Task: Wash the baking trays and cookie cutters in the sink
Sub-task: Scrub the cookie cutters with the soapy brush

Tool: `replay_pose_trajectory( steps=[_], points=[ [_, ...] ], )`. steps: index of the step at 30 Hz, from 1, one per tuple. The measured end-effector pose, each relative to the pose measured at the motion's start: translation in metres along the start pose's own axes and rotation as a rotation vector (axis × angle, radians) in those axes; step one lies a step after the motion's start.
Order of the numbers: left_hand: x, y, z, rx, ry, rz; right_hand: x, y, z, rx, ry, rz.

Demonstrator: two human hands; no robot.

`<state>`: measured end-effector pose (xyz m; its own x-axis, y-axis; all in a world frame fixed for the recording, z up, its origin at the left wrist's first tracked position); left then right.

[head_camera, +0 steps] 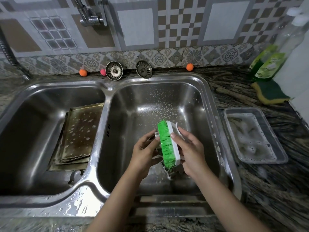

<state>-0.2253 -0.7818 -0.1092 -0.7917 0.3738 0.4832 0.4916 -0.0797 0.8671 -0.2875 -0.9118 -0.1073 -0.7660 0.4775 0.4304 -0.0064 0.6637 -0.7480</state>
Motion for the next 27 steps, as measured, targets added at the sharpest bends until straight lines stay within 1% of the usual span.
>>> replay_pose_trajectory(
  steps=[4,8,10,11,13,15,16,20,23,25,27],
  points=[
    [0.003,0.004,-0.004,0.079,-0.037,0.015,-0.003,-0.002,-0.005,0.102,0.054,0.104],
    [0.013,-0.002,-0.004,0.072,-0.095,0.044,-0.025,-0.007,-0.004,0.180,0.154,0.182],
    [0.016,-0.003,-0.002,0.098,-0.093,0.049,-0.033,-0.006,-0.001,0.176,0.181,0.150],
    [0.014,-0.002,0.000,0.134,-0.065,0.046,-0.034,-0.005,0.000,0.167,0.179,0.120],
    [0.006,0.000,0.006,0.221,0.017,0.043,-0.024,-0.002,-0.003,0.159,0.139,0.056],
    [-0.001,0.002,0.009,0.253,0.043,0.045,-0.010,0.005,-0.008,0.166,0.079,0.026],
    [-0.002,0.003,0.007,0.245,0.021,0.046,-0.005,0.008,-0.009,0.181,0.072,0.039],
    [0.003,-0.002,0.003,0.194,-0.037,0.074,-0.011,0.003,-0.012,0.248,0.153,0.156],
    [0.014,-0.006,0.004,0.111,-0.098,0.093,-0.028,-0.005,-0.012,0.228,0.206,0.169],
    [0.018,-0.004,0.010,0.092,-0.092,0.079,-0.035,-0.007,-0.014,0.203,0.217,0.181],
    [0.020,0.004,0.024,0.110,-0.040,0.032,-0.036,-0.009,-0.016,0.209,0.222,0.180]
  ],
)
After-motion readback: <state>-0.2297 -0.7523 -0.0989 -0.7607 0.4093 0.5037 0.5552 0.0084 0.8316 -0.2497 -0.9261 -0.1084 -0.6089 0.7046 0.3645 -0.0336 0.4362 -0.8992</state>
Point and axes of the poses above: each hand's wrist, its own x-axis away from the middle knuckle, its own z-axis out of the back of the hand, y = z × x, the point moved 4 cm from there along -x, towards the middle knuckle, and after that the axes turned 9 degrees about -x, right-handed, at the moved point
